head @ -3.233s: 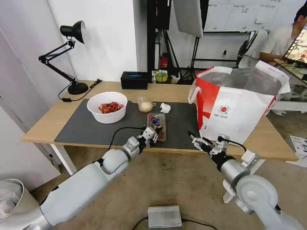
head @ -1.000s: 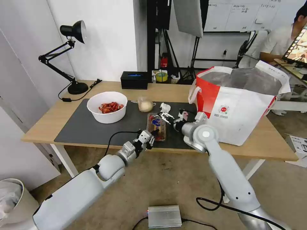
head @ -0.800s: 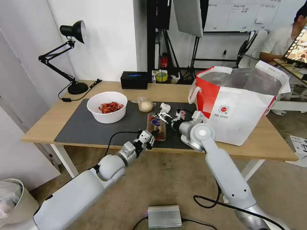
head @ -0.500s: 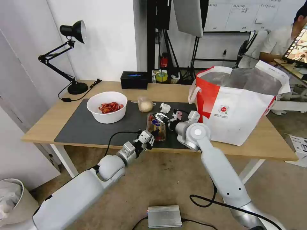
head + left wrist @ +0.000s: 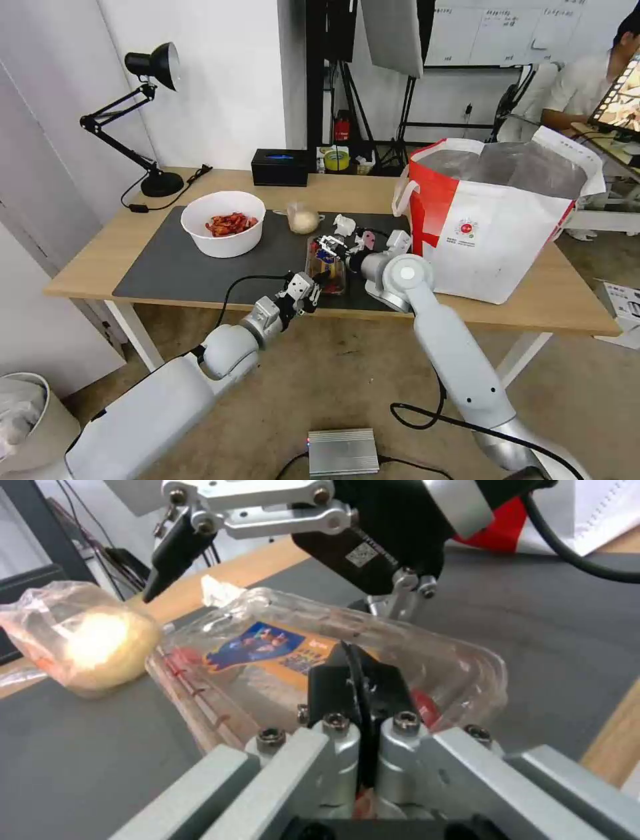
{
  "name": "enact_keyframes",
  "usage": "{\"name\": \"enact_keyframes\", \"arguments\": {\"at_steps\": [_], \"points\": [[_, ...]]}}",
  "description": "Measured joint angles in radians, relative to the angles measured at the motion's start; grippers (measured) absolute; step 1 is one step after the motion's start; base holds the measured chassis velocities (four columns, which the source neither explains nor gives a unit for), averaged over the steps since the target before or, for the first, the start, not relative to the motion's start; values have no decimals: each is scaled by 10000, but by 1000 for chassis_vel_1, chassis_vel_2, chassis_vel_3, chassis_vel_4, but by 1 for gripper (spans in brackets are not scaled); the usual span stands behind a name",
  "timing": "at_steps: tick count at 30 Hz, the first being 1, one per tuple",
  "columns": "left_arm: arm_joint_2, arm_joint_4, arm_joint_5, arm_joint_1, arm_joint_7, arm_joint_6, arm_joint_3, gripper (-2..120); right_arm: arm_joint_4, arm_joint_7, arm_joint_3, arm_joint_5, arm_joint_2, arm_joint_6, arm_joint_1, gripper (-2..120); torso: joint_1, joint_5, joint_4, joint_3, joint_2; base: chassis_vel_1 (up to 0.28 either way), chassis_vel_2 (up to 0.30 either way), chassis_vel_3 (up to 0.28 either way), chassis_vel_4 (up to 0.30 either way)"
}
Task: Pick up the trash from the table and place it into the takeout bag.
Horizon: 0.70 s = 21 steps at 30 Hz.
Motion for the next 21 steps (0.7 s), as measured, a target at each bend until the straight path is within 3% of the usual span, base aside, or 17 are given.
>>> {"name": "enact_keyframes", "arguments": {"at_steps": [5,16,18,21], "points": [[17,-31,0,0,0,-5,-8,0,-31,6,-8,-16,20,-15,-5,99,0,0,0,0,0,0,0,0,0],[2,-66,-19,-36,0,-12,6,0,-19,82,-48,-8,-136,-56,-21,57,0,0,0,0,0,0,0,0,0],[2,-66,-19,-36,0,-12,6,0,-19,82,-48,-8,-136,-56,-21,57,0,0,0,0,0,0,0,0,0],[-22,-66,-32,-36,0,-42,34,0,51,95,-52,-2,-232,-61,-80,39,0,1,0,0,0,0,0,0,0]]}}
